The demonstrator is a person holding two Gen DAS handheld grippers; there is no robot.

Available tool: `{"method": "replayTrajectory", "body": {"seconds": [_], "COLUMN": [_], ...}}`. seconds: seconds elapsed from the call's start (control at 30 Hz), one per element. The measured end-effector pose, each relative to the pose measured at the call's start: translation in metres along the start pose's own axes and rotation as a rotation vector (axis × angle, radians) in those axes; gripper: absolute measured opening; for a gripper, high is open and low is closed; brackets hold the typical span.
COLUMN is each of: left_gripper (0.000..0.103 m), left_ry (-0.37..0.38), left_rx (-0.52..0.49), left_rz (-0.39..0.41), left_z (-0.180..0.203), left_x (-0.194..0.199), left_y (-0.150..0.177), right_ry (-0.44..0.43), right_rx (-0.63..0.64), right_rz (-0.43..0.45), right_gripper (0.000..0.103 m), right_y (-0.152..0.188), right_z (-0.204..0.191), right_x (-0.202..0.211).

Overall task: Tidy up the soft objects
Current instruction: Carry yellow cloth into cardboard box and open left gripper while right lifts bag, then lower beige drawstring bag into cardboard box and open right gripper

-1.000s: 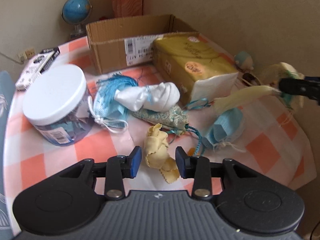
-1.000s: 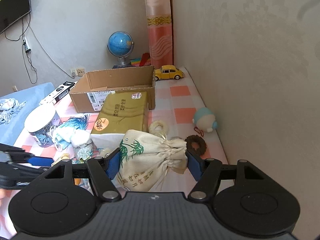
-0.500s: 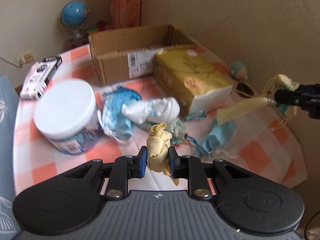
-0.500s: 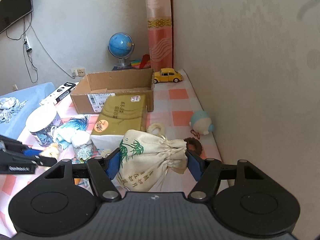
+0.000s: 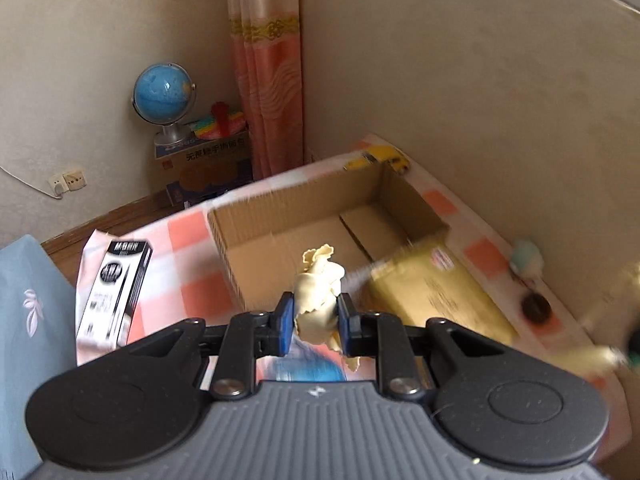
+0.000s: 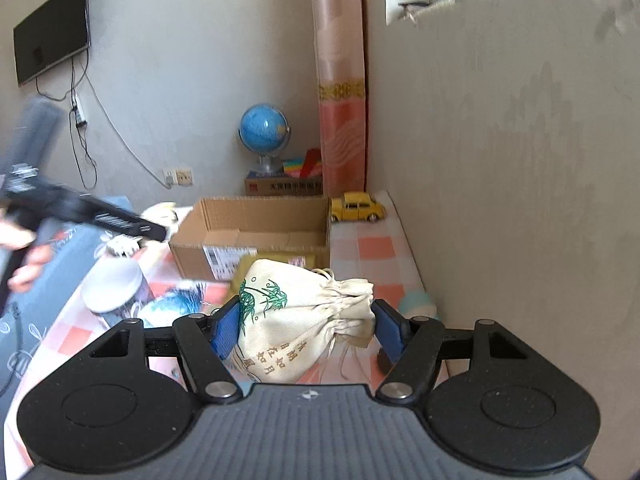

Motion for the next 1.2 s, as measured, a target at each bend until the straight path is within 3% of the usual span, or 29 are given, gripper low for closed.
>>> {"method": "replayTrajectory", "body": {"seconds": [0.3,0.37,0.43,0.47,0.6,0.7,0.87,1.03,1.2], "left_gripper": [0.025,0.043,0.081,0.085,0.089,0.098,0.101,0.101,0.101], "left_ry": [-0.073,-0.088,-0.109,-0.129,-0.171,-0.125,-0.064,-0.036,-0.114], "left_rx": [0.067,0.092,0.098,0.093,0.058,0.076,0.11,0.175,0.161], "left_rz": [-0.031,-0.033,-0.01,0.009,0.063,0.103,0.132,0.109,0.144], "left_z": [-0.029,-0.034,-0.037,-0.037,-0.03,-0.024,-0.008,0.009,0.025], "left_x": [-0.065,-0.068,-0.063,-0.059,-0.026,0.003,0.043,0.06,0.073], "left_y": [-0.029,-0.027,-0.024,-0.021,-0.006,0.013,0.057,0.106,0.136], "right_ry": [0.014,0.014,0.011,0.01,-0.005,-0.018,-0.042,-0.068,-0.087], "right_rx": [0.013,0.012,0.01,0.008,0.011,0.011,0.01,0.02,0.03], "right_rz": [0.023,0.024,0.023,0.024,0.027,0.021,-0.001,-0.032,-0.075], "right_gripper": [0.073,0.073,0.073,0.073,0.073,0.073,0.073,0.073,0.073], "right_y": [-0.014,-0.016,-0.018,-0.019,-0.026,-0.033,-0.049,-0.073,-0.102], "right_z": [0.0,-0.001,-0.001,-0.002,-0.008,-0.013,-0.023,-0.039,-0.055], "right_x": [0.0,-0.003,-0.004,-0.005,-0.013,-0.021,-0.043,-0.073,-0.11]}}
Point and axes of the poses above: each gripper's, at about its wrist camera, not at the fingertips, and x roughly against the way its jaws point, z to its right, y to its underside, the point moved 4 cm from there along -x, roughly the way its jaws point, and after that the axes turned 6 degrees about y, right-handed, at the moved point
